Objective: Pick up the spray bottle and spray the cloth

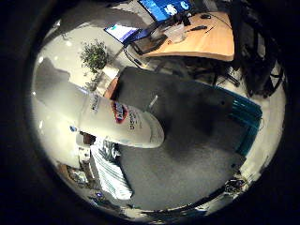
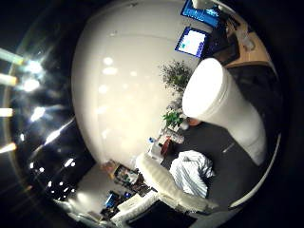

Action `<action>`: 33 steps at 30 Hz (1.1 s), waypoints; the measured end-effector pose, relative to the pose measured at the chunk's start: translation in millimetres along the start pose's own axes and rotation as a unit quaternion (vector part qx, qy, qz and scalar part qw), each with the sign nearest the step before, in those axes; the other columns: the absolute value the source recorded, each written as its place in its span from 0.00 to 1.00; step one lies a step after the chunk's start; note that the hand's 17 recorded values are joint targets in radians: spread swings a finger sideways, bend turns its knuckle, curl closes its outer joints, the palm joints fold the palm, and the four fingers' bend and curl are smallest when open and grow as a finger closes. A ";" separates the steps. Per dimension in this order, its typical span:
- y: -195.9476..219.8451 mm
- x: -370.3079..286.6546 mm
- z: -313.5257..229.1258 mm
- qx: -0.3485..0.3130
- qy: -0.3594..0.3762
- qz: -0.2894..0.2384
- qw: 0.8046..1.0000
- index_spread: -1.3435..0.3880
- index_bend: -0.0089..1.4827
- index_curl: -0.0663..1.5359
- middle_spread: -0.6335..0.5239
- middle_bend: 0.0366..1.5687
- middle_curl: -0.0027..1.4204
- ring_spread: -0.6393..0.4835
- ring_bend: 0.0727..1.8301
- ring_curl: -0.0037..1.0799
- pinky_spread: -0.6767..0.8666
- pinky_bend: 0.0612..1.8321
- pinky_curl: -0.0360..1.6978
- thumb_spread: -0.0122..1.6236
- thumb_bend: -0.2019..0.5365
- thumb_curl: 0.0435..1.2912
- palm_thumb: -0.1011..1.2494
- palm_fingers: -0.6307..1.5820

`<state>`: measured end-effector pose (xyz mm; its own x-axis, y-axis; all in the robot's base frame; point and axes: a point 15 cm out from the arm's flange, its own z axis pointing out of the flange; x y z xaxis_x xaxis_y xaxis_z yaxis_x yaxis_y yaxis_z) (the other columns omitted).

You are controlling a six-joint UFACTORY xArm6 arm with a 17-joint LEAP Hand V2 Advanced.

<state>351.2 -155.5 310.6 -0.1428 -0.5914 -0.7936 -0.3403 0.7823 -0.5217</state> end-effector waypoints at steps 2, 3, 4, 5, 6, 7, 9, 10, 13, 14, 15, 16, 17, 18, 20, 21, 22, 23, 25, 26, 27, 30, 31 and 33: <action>4.8 2.0 4.3 -0.008 -0.001 0.000 1.000 0.78 0.12 0.25 0.81 0.10 0.22 0.91 0.23 0.22 0.86 0.65 0.10 0.68 0.24 0.26 0.37 0.34; 7.0 3.1 6.4 -0.011 -0.001 0.001 1.000 0.78 0.12 0.25 0.81 0.10 0.22 0.91 0.23 0.21 0.86 0.65 0.10 0.68 0.24 0.26 0.37 0.34; 7.8 3.6 7.3 -0.012 -0.002 0.002 1.000 0.78 0.12 0.25 0.81 0.10 0.22 0.91 0.23 0.21 0.86 0.65 0.10 0.68 0.24 0.25 0.37 0.34; 8.7 5.4 8.6 -0.013 -0.002 0.003 1.000 0.78 0.12 0.25 0.81 0.10 0.22 0.91 0.23 0.21 0.86 0.65 0.10 0.68 0.24 0.25 0.37 0.33; 9.9 6.9 10.2 -0.015 -0.002 0.003 1.000 0.78 0.12 0.25 0.81 0.10 0.22 0.91 0.23 0.21 0.86 0.65 0.10 0.68 0.24 0.25 0.37 0.33; 11.5 9.3 11.8 -0.017 -0.002 0.003 1.000 0.78 0.12 0.25 0.81 0.10 0.22 0.91 0.23 0.21 0.86 0.65 0.10 0.68 0.24 0.25 0.37 0.33; 14.9 13.5 15.2 -0.022 -0.002 0.005 1.000 0.78 0.12 0.25 0.81 0.10 0.22 0.91 0.23 0.21 0.86 0.66 0.10 0.68 0.24 0.25 0.37 0.33; 15.8 15.6 16.8 -0.023 -0.002 0.007 1.000 0.78 0.12 0.25 0.81 0.10 0.22 0.91 0.23 0.21 0.86 0.66 0.10 0.68 0.24 0.25 0.37 0.33; 15.3 22.6 21.3 -0.022 0.003 0.008 1.000 0.78 0.12 0.25 0.81 0.10 0.22 0.91 0.23 0.22 0.86 0.66 0.09 0.68 0.24 0.25 0.37 0.33; 14.3 24.8 22.5 -0.021 0.006 0.007 1.000 0.78 0.12 0.25 0.81 0.10 0.22 0.91 0.23 0.22 0.86 0.66 0.09 0.68 0.24 0.25 0.37 0.33; 11.4 26.8 24.1 -0.020 0.009 0.007 1.000 0.78 0.12 0.25 0.81 0.10 0.22 0.91 0.24 0.22 0.86 0.66 0.09 0.68 0.24 0.25 0.37 0.34; 9.4 28.3 26.2 -0.019 0.011 0.007 1.000 0.78 0.12 0.24 0.81 0.10 0.22 0.91 0.24 0.22 0.86 0.66 0.09 0.68 0.24 0.25 0.37 0.34; 9.0 30.0 28.7 -0.020 0.012 0.009 1.000 0.78 0.12 0.24 0.81 0.10 0.22 0.91 0.24 0.22 0.86 0.66 0.10 0.68 0.24 0.25 0.37 0.34; 7.3 31.9 30.8 -0.020 0.013 0.012 1.000 0.78 0.12 0.24 0.81 0.10 0.22 0.91 0.24 0.22 0.86 0.66 0.10 0.68 0.24 0.25 0.37 0.34; 1.5 33.0 33.5 -0.016 0.012 0.013 1.000 0.78 0.12 0.24 0.81 0.10 0.22 0.91 0.25 0.22 0.86 0.66 0.10 0.68 0.24 0.25 0.37 0.34; -3.1 33.0 35.0 -0.014 0.011 0.012 1.000 0.78 0.12 0.24 0.81 0.10 0.22 0.91 0.25 0.22 0.86 0.66 0.09 0.68 0.24 0.25 0.37 0.34; -5.2 34.4 36.8 -0.014 0.011 0.014 1.000 0.78 0.12 0.24 0.81 0.10 0.22 0.91 0.25 0.22 0.86 0.66 0.09 0.68 0.24 0.25 0.37 0.34; -8.4 36.5 38.0 -0.013 0.012 0.017 1.000 0.78 0.12 0.24 0.81 0.10 0.22 0.91 0.26 0.22 0.86 0.66 0.09 0.68 0.24 0.25 0.37 0.34; -16.6 39.3 39.8 -0.010 0.013 0.020 1.000 0.78 0.11 0.24 0.80 0.10 0.22 0.90 0.28 0.23 0.85 0.67 0.10 0.68 0.24 0.25 0.37 0.35; -20.4 39.1 41.0 -0.009 0.013 0.020 1.000 0.77 0.11 0.23 0.79 0.11 0.22 0.88 0.30 0.23 0.85 0.67 0.09 0.68 0.24 0.25 0.37 0.36; -23.6 38.8 42.5 -0.009 0.012 0.019 1.000 0.76 0.10 0.23 0.78 0.12 0.23 0.86 0.33 0.24 0.84 0.67 0.09 0.68 0.24 0.25 0.37 0.39; -29.4 39.5 47.9 -0.012 0.012 0.020 1.000 0.69 0.08 0.20 0.60 0.21 0.26 0.57 0.50 0.30 0.72 0.66 0.07 0.68 0.24 0.25 0.37 0.51; -31.5 38.0 50.6 -0.013 0.010 0.019 1.000 0.67 0.07 0.18 0.52 0.26 0.28 0.47 0.54 0.32 0.63 0.67 0.07 0.68 0.24 0.25 0.37 0.56; -27.7 37.4 58.4 -0.023 0.009 0.022 0.999 0.57 0.07 0.15 0.31 0.45 0.35 0.30 0.64 0.38 0.28 0.73 0.09 0.68 0.26 0.26 0.41 0.73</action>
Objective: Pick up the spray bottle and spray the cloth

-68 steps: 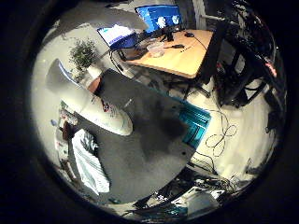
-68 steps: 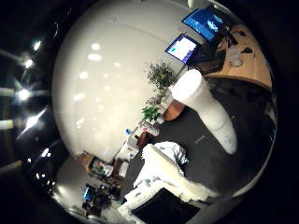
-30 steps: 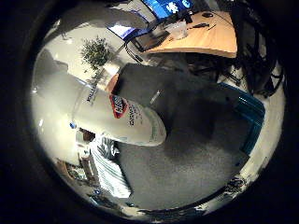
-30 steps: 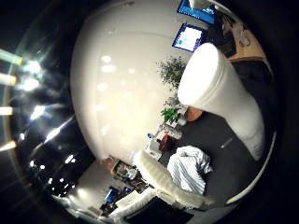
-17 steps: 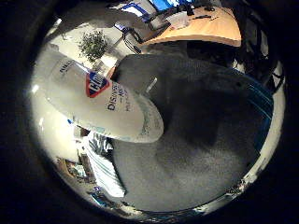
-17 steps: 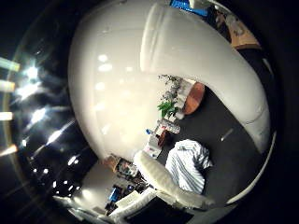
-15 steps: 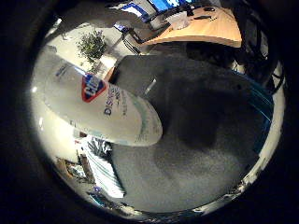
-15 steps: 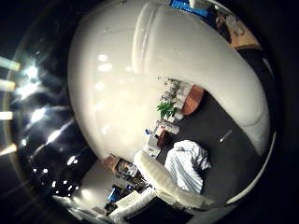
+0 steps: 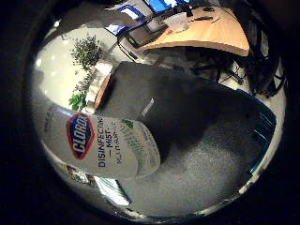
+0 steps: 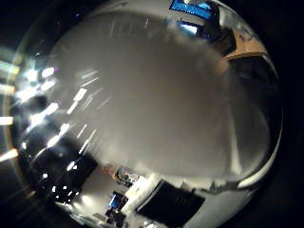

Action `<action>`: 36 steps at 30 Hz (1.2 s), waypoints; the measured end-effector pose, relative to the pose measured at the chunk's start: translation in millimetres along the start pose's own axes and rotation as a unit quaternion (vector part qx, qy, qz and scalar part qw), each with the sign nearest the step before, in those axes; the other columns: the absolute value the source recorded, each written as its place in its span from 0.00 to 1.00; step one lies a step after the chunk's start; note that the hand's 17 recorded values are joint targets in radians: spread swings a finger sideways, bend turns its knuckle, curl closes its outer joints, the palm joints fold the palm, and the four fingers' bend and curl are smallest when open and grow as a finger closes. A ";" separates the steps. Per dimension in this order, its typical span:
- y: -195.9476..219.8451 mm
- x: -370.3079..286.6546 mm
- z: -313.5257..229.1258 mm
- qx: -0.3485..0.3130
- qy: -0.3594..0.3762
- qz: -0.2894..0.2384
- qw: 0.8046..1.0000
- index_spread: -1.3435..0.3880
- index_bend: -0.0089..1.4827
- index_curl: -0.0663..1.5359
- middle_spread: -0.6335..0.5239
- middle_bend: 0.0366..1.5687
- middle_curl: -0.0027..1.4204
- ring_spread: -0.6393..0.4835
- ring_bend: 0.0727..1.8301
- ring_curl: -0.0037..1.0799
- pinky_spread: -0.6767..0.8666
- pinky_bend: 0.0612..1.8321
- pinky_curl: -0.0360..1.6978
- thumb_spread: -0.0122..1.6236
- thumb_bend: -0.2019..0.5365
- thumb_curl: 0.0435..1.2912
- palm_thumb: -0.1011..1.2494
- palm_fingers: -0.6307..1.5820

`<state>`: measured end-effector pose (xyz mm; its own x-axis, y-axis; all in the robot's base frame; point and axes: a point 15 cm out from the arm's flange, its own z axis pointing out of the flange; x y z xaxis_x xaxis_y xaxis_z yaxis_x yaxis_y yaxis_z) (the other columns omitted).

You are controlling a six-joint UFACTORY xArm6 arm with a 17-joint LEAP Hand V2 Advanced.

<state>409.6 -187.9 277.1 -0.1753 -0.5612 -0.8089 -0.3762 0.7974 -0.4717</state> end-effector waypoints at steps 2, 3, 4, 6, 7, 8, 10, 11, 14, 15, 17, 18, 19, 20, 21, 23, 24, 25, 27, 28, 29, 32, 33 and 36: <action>2.0 -2.1 7.3 -0.008 -0.002 0.000 1.000 0.49 0.19 0.19 0.26 0.56 0.40 0.29 0.65 0.41 0.16 0.70 0.12 0.70 0.29 0.28 0.49 0.87; 3.9 -3.5 10.6 -0.013 -0.004 0.000 1.000 0.48 0.27 0.22 0.26 0.59 0.42 0.31 0.65 0.42 0.15 0.69 0.13 0.70 0.31 0.30 0.53 0.91; 7.2 -4.7 14.5 -0.018 -0.006 0.001 1.000 0.48 0.37 0.25 0.27 0.62 0.43 0.32 0.65 0.43 0.15 0.68 0.14 0.71 0.32 0.31 0.56 0.92; 13.3 -10.3 20.8 -0.027 -0.014 0.001 1.000 0.51 0.58 0.34 0.30 0.68 0.45 0.34 0.67 0.45 0.16 0.69 0.16 0.73 0.36 0.34 0.63 0.92; 16.0 -13.0 23.0 -0.031 -0.017 0.000 0.999 0.53 0.63 0.37 0.31 0.71 0.46 0.35 0.69 0.47 0.18 0.70 0.18 0.74 0.36 0.35 0.65 0.91; 19.0 -16.0 25.1 -0.036 -0.021 -0.001 0.999 0.55 0.66 0.39 0.32 0.73 0.47 0.35 0.71 0.48 0.19 0.71 0.20 0.74 0.37 0.37 0.68 0.90; 25.0 -24.0 28.8 -0.045 -0.035 -0.005 0.998 0.57 0.71 0.41 0.34 0.77 0.49 0.36 0.73 0.50 0.20 0.73 0.22 0.74 0.36 0.40 0.71 0.88; 27.5 -27.7 30.1 -0.050 -0.041 -0.006 0.998 0.58 0.72 0.42 0.35 0.78 0.49 0.37 0.74 0.51 0.21 0.73 0.23 0.74 0.35 0.41 0.72 0.87; 29.5 -34.0 31.2 -0.054 -0.049 -0.009 0.997 0.59 0.74 0.43 0.36 0.80 0.49 0.37 0.76 0.52 0.22 0.74 0.25 0.71 0.33 0.46 0.75 0.85; 29.2 -34.6 31.1 -0.054 -0.050 -0.010 0.997 0.59 0.75 0.43 0.37 0.81 0.50 0.37 0.76 0.52 0.22 0.74 0.26 0.70 0.31 0.48 0.76 0.85; 29.4 -36.2 31.2 -0.056 -0.052 -0.010 0.997 0.60 0.75 0.43 0.37 0.82 0.50 0.37 0.76 0.53 0.23 0.74 0.27 0.68 0.29 0.50 0.77 0.85; 30.3 -38.0 31.3 -0.058 -0.056 -0.010 0.997 0.60 0.76 0.44 0.37 0.82 0.50 0.38 0.77 0.53 0.23 0.74 0.28 0.68 0.28 0.52 0.78 0.85; 30.7 -39.6 31.1 -0.060 -0.059 -0.010 0.996 0.60 0.76 0.44 0.37 0.82 0.50 0.38 0.77 0.53 0.23 0.73 0.28 0.67 0.27 0.53 0.78 0.85; 31.1 -40.2 30.8 -0.061 -0.062 -0.009 0.996 0.60 0.76 0.44 0.37 0.83 0.50 0.38 0.77 0.53 0.23 0.73 0.29 0.66 0.27 0.54 0.79 0.84; 31.0 -40.7 30.0 -0.061 -0.064 -0.008 0.996 0.60 0.76 0.44 0.37 0.83 0.50 0.38 0.77 0.53 0.23 0.73 0.29 0.66 0.26 0.55 0.79 0.84; 29.7 -41.6 28.1 -0.061 -0.067 -0.008 0.996 0.61 0.76 0.44 0.37 0.83 0.50 0.38 0.77 0.54 0.23 0.73 0.30 0.64 0.26 0.58 0.79 0.84; 29.4 -41.5 27.6 -0.060 -0.066 -0.008 0.996 0.61 0.77 0.44 0.38 0.83 0.49 0.38 0.77 0.54 0.23 0.73 0.30 0.63 0.26 0.59 0.79 0.84; 27.7 -41.1 26.0 -0.058 -0.065 -0.009 0.996 0.61 0.77 0.44 0.38 0.83 0.49 0.38 0.77 0.54 0.23 0.73 0.30 0.62 0.26 0.59 0.79 0.84; 24.0 -41.6 23.0 -0.054 -0.064 -0.012 0.996 0.61 0.77 0.44 0.38 0.84 0.49 0.38 0.77 0.54 0.23 0.72 0.31 0.61 0.26 0.61 0.79 0.84; 21.5 -42.8 20.8 -0.051 -0.063 -0.014 0.997 0.61 0.77 0.44 0.38 0.84 0.49 0.38 0.77 0.54 0.22 0.72 0.31 0.60 0.25 0.62 0.79 0.84; 19.9 -44.3 18.7 -0.050 -0.062 -0.017 0.997 0.61 0.77 0.44 0.38 0.84 0.49 0.38 0.77 0.54 0.22 0.72 0.32 0.59 0.26 0.63 0.79 0.84; 18.4 -44.9 11.5 -0.059 -0.050 -0.024 0.997 0.61 0.77 0.45 0.38 0.84 0.49 0.38 0.77 0.54 0.22 0.72 0.32 0.56 0.25 0.66 0.78 0.84; 19.2 -44.3 7.9 -0.066 -0.043 -0.026 0.997 0.61 0.77 0.45 0.38 0.85 0.49 0.38 0.77 0.54 0.22 0.71 0.33 0.55 0.25 0.67 0.78 0.84; 14.9 -44.7 -4.3 -0.081 -0.019 -0.036 0.996 0.61 0.77 0.45 0.39 0.85 0.49 0.38 0.77 0.54 0.23 0.71 0.33 0.52 0.25 0.69 0.78 0.84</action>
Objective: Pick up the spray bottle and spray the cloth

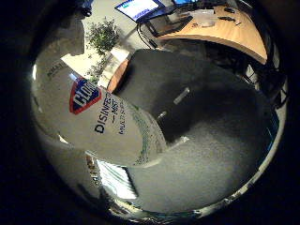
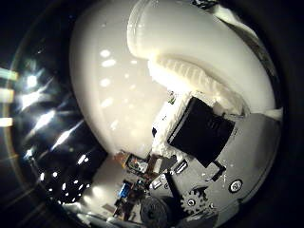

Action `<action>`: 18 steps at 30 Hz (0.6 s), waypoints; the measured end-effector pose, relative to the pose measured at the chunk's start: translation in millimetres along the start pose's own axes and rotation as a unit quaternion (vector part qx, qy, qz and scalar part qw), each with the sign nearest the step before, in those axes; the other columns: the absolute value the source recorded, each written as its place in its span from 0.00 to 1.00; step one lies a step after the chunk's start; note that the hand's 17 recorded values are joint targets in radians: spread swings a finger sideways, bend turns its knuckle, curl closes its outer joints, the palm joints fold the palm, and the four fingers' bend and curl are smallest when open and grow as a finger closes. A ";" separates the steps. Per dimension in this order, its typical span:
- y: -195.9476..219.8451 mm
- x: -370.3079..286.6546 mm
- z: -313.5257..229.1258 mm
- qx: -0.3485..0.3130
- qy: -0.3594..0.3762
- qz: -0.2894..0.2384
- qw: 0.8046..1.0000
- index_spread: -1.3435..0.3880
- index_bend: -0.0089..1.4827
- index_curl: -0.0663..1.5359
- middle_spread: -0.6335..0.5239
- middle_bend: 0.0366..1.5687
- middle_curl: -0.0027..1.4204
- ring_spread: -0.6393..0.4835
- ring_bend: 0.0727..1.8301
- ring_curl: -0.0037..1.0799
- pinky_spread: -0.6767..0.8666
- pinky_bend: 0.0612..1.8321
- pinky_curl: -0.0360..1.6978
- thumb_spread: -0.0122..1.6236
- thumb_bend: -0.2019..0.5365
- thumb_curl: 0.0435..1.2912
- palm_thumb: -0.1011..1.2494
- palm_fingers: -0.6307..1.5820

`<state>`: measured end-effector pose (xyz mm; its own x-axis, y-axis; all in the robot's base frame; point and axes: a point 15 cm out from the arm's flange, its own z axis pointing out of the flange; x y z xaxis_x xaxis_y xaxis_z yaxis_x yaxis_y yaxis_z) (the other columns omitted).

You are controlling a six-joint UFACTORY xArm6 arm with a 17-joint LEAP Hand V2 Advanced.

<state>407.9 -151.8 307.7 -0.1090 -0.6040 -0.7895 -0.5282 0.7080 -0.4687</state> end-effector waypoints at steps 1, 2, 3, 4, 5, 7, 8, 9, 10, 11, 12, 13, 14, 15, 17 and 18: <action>-0.2 -1.8 -3.9 -0.008 0.008 -0.003 1.000 0.61 0.77 0.45 0.39 0.85 0.49 0.38 0.77 0.54 0.23 0.71 0.33 0.52 0.25 0.70 0.78 0.84; -0.6 -5.2 -7.9 -0.016 0.014 -0.008 1.000 0.61 0.77 0.45 0.39 0.85 0.49 0.38 0.77 0.55 0.23 0.71 0.34 0.51 0.25 0.71 0.77 0.84; -0.2 -11.4 -11.3 -0.028 0.018 -0.012 0.999 0.61 0.77 0.45 0.39 0.85 0.49 0.38 0.77 0.55 0.23 0.71 0.34 0.51 0.25 0.71 0.77 0.84; 0.8 -16.6 -14.0 -0.041 0.021 -0.015 0.999 0.61 0.77 0.45 0.38 0.85 0.49 0.38 0.77 0.55 0.23 0.71 0.34 0.50 0.25 0.72 0.77 0.84; 1.5 -22.1 -17.0 -0.054 0.024 -0.020 0.998 0.61 0.78 0.45 0.38 0.85 0.49 0.38 0.77 0.55 0.23 0.71 0.34 0.49 0.25 0.72 0.77 0.84; 8.7 -32.2 -23.1 -0.089 0.034 -0.032 0.995 0.61 0.78 0.45 0.38 0.85 0.49 0.38 0.77 0.55 0.23 0.71 0.34 0.48 0.25 0.73 0.77 0.84; 13.8 -36.0 -26.5 -0.107 0.041 -0.038 0.993 0.61 0.78 0.45 0.38 0.85 0.49 0.38 0.77 0.55 0.23 0.71 0.34 0.48 0.25 0.73 0.77 0.84; 20.1 -39.9 -29.8 -0.128 0.048 -0.043 0.990 0.61 0.78 0.45 0.38 0.85 0.49 0.38 0.78 0.55 0.22 0.71 0.35 0.47 0.25 0.74 0.77 0.84; 24.5 -48.1 -33.3 -0.143 0.050 -0.052 0.987 0.61 0.78 0.45 0.38 0.85 0.49 0.38 0.78 0.55 0.22 0.71 0.35 0.47 0.25 0.74 0.77 0.84; 28.7 -58.1 -35.2 -0.156 0.048 -0.060 0.985 0.61 0.78 0.45 0.38 0.85 0.49 0.38 0.78 0.55 0.22 0.71 0.35 0.47 0.25 0.75 0.77 0.84; 36.6 -67.9 -35.1 -0.172 0.042 -0.066 0.982 0.61 0.78 0.45 0.38 0.85 0.49 0.38 0.78 0.55 0.22 0.71 0.35 0.47 0.25 0.75 0.77 0.84; 45.0 -75.1 -34.6 -0.188 0.036 -0.068 0.979 0.61 0.78 0.45 0.38 0.85 0.49 0.38 0.78 0.55 0.23 0.71 0.35 0.47 0.25 0.75 0.77 0.84; 51.9 -85.7 -35.4 -0.202 0.030 -0.075 0.976 0.61 0.78 0.45 0.38 0.85 0.49 0.38 0.78 0.55 0.23 0.71 0.35 0.47 0.25 0.75 0.77 0.84; 59.5 -97.8 -36.8 -0.219 0.024 -0.086 0.972 0.61 0.78 0.45 0.38 0.85 0.49 0.38 0.78 0.55 0.23 0.70 0.35 0.47 0.25 0.75 0.77 0.84; 78.8 -115.7 -38.1 -0.259 0.014 -0.100 0.961 0.61 0.78 0.45 0.38 0.85 0.49 0.38 0.78 0.55 0.23 0.71 0.35 0.47 0.25 0.76 0.76 0.84; 89.0 -127.7 -39.5 -0.280 0.008 -0.109 0.954 0.61 0.78 0.45 0.38 0.85 0.49 0.38 0.78 0.55 0.23 0.71 0.36 0.47 0.25 0.76 0.77 0.84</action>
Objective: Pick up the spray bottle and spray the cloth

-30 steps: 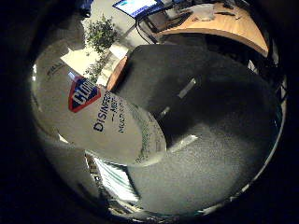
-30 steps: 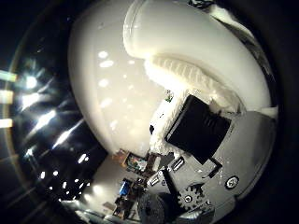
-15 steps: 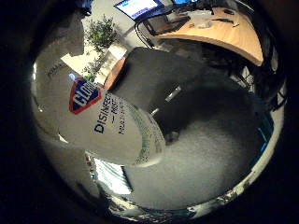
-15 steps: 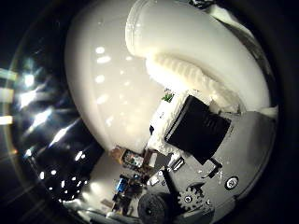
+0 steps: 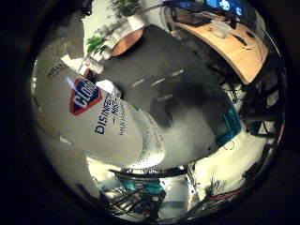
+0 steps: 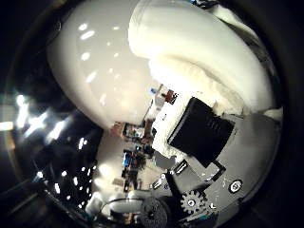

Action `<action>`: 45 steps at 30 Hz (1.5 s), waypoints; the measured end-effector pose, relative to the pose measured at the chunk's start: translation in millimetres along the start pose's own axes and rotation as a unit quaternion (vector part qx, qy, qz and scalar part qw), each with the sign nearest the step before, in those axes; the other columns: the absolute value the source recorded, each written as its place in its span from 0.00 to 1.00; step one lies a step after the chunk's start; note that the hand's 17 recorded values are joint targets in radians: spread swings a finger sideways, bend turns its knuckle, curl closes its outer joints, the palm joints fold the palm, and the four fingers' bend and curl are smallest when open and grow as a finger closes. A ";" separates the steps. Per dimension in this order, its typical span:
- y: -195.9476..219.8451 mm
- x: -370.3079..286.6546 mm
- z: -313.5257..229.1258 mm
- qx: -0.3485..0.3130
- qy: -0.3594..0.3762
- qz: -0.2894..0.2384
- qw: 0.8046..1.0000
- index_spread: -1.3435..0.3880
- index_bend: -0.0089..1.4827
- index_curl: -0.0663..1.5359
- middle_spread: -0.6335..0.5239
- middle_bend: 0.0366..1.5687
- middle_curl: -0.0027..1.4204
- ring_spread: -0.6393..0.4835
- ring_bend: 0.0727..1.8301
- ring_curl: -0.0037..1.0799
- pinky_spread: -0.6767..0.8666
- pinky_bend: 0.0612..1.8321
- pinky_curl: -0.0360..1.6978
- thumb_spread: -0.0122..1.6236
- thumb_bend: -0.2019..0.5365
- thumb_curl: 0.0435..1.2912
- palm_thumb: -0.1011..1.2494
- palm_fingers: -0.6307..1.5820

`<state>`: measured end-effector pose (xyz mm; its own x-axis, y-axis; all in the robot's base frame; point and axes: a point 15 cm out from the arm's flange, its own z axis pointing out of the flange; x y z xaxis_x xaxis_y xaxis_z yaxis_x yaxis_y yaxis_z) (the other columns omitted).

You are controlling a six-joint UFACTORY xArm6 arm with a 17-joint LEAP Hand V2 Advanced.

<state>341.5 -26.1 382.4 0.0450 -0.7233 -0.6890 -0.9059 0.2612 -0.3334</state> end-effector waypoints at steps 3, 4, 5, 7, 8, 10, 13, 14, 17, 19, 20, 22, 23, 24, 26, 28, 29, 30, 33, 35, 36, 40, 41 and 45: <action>19.5 -44.3 10.3 -0.055 -0.022 -0.038 0.998 0.61 0.78 0.45 0.38 0.85 0.49 0.38 0.78 0.55 0.23 0.70 0.36 0.47 0.25 0.77 0.77 0.84; 26.2 -57.2 12.8 -0.070 -0.029 -0.047 0.996 0.61 0.78 0.45 0.38 0.85 0.49 0.38 0.78 0.55 0.23 0.70 0.36 0.47 0.25 0.77 0.77 0.84; 31.6 -69.7 14.0 -0.083 -0.035 -0.057 0.994 0.61 0.78 0.46 0.38 0.85 0.49 0.38 0.78 0.55 0.23 0.70 0.36 0.47 0.25 0.77 0.77 0.84; 40.2 -93.2 17.1 -0.105 -0.044 -0.076 0.991 0.61 0.78 0.46 0.38 0.85 0.49 0.38 0.78 0.55 0.23 0.70 0.36 0.47 0.25 0.77 0.77 0.84; 42.9 -104.9 18.2 -0.114 -0.048 -0.084 0.989 0.61 0.78 0.46 0.38 0.85 0.49 0.38 0.78 0.55 0.23 0.70 0.36 0.47 0.25 0.77 0.77 0.84; 46.3 -128.7 20.3 -0.127 -0.055 -0.096 0.986 0.61 0.78 0.46 0.38 0.85 0.50 0.38 0.78 0.55 0.23 0.70 0.36 0.47 0.25 0.77 0.77 0.84; 41.6 -152.1 20.3 -0.132 -0.064 -0.096 0.984 0.61 0.78 0.46 0.38 0.85 0.50 0.38 0.78 0.55 0.23 0.70 0.36 0.47 0.25 0.77 0.77 0.84; 38.6 -156.8 21.9 -0.135 -0.069 -0.092 0.984 0.61 0.78 0.46 0.38 0.85 0.50 0.38 0.78 0.55 0.23 0.70 0.36 0.47 0.25 0.77 0.77 0.84; 26.3 -162.9 32.2 -0.150 -0.088 -0.068 0.982 0.61 0.78 0.46 0.38 0.85 0.50 0.38 0.78 0.55 0.23 0.70 0.37 0.47 0.25 0.77 0.77 0.84; 17.2 -158.7 42.5 -0.164 -0.095 -0.047 0.981 0.61 0.78 0.46 0.38 0.85 0.50 0.38 0.78 0.55 0.23 0.70 0.37 0.47 0.25 0.77 0.77 0.84; 11.0 -154.6 47.7 -0.169 -0.096 -0.035 0.980 0.61 0.78 0.45 0.38 0.85 0.50 0.38 0.78 0.55 0.23 0.70 0.37 0.47 0.25 0.77 0.77 0.84; -5.4 -142.3 59.8 -0.172 -0.095 -0.010 0.981 0.61 0.78 0.45 0.38 0.85 0.50 0.38 0.78 0.55 0.23 0.70 0.37 0.47 0.25 0.77 0.77 0.84; -13.9 -135.4 65.0 -0.167 -0.092 0.000 0.982 0.61 0.77 0.46 0.38 0.84 0.50 0.38 0.78 0.55 0.23 0.70 0.37 0.47 0.25 0.77 0.77 0.84; -21.8 -127.8 70.3 -0.162 -0.089 0.011 0.983 0.61 0.78 0.45 0.38 0.84 0.50 0.38 0.78 0.55 0.23 0.70 0.37 0.47 0.25 0.77 0.77 0.84; -34.4 -108.8 82.0 -0.157 -0.084 0.034 0.983 0.61 0.77 0.46 0.38 0.84 0.50 0.38 0.78 0.55 0.23 0.70 0.37 0.47 0.25 0.77 0.77 0.84; -40.7 -86.9 95.7 -0.165 -0.082 0.062 0.981 0.61 0.77 0.46 0.38 0.84 0.50 0.38 0.78 0.55 0.23 0.70 0.37 0.47 0.25 0.77 0.77 0.84; -42.6 -76.1 101.3 -0.169 -0.082 0.075 0.979 0.61 0.77 0.46 0.38 0.84 0.50 0.38 0.78 0.55 0.23 0.70 0.37 0.47 0.25 0.77 0.77 0.84; -43.4 -64.9 107.4 -0.174 -0.082 0.090 0.977 0.61 0.77 0.45 0.38 0.84 0.50 0.38 0.78 0.55 0.23 0.70 0.37 0.47 0.25 0.77 0.77 0.84; -41.6 -38.0 122.4 -0.189 -0.083 0.125 0.970 0.61 0.77 0.45 0.38 0.84 0.50 0.38 0.78 0.55 0.23 0.70 0.37 0.47 0.25 0.77 0.77 0.84; -38.9 -26.6 130.1 -0.198 -0.084 0.139 0.967 0.61 0.77 0.45 0.38 0.84 0.50 0.38 0.78 0.55 0.23 0.70 0.37 0.47 0.25 0.77 0.77 0.84; -38.4 -22.9 131.3 -0.200 -0.085 0.144 0.966 0.61 0.77 0.45 0.38 0.84 0.50 0.38 0.78 0.55 0.23 0.70 0.37 0.46 0.25 0.78 0.78 0.84; -37.7 -22.6 122.9 -0.203 -0.093 0.147 0.964 0.61 0.77 0.45 0.38 0.84 0.50 0.38 0.78 0.55 0.23 0.70 0.37 0.46 0.25 0.78 0.78 0.84; -36.7 -25.4 118.6 -0.206 -0.096 0.147 0.963 0.61 0.77 0.45 0.38 0.84 0.50 0.38 0.78 0.55 0.23 0.70 0.37 0.46 0.25 0.77 0.78 0.84; -45.2 -61.5 83.4 -0.195 -0.127 0.118 0.965 0.61 0.77 0.45 0.38 0.84 0.50 0.38 0.78 0.55 0.23 0.70 0.37 0.46 0.25 0.77 0.78 0.84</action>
<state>414.8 59.9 386.2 -0.1251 -0.4800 -0.8683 -0.9909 0.1038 0.0854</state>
